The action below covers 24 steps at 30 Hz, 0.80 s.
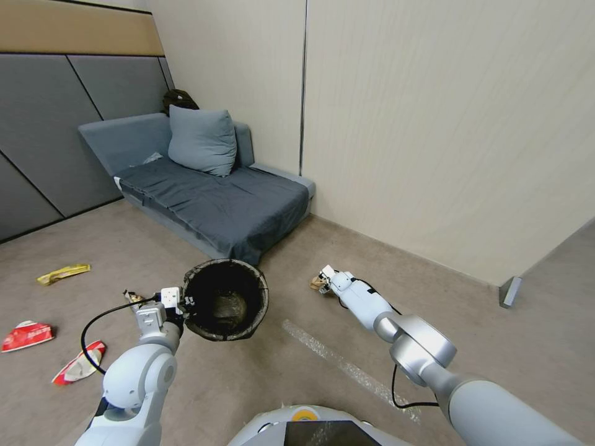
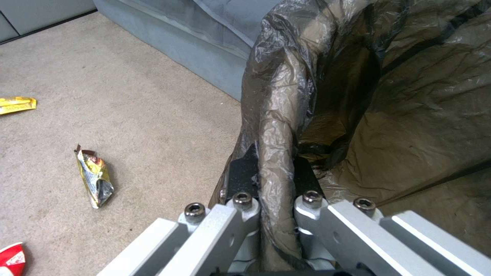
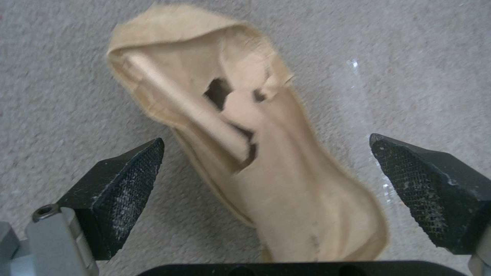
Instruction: Pick up the trash bin, then pick up the garbage from the floor and place it into the trash bin.
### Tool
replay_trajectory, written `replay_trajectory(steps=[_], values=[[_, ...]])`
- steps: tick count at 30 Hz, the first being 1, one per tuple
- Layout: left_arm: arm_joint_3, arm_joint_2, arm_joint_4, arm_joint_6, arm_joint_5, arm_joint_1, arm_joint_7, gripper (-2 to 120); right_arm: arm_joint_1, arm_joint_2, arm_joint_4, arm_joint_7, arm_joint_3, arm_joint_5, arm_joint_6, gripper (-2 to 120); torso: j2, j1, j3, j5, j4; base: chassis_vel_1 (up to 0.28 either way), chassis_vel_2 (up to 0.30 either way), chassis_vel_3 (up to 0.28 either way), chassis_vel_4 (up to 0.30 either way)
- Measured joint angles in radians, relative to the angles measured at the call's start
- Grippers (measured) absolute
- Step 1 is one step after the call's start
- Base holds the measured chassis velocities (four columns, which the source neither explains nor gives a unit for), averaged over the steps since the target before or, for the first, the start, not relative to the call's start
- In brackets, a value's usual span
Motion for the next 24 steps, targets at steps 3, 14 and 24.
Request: replay_trajectory(steps=[3,14,24], values=[[0.002,-0.002,0.000,-0.001,0.002,0.000,0.001,0,0.003,0.008,-0.019,0.001,0.014,-0.009,0.005,100,0.000,0.000,0.000,-0.0002,0.0000,0.000,0.000,0.000,0.000],[-0.005,-0.002,0.000,-0.006,0.007,0.004,0.002,0,0.009,0.016,-0.031,0.003,0.036,-0.015,0.015,78,0.000,0.000,0.000,-0.0002,0.0001,0.000,0.000,0.000,0.000],[-0.005,0.003,-0.012,-0.005,0.007,0.009,0.002,0,-0.016,0.008,-0.017,-0.011,0.040,-0.016,0.025,43,0.000,0.000,0.000,-0.0002,0.0000,0.000,0.000,0.000,0.000]])
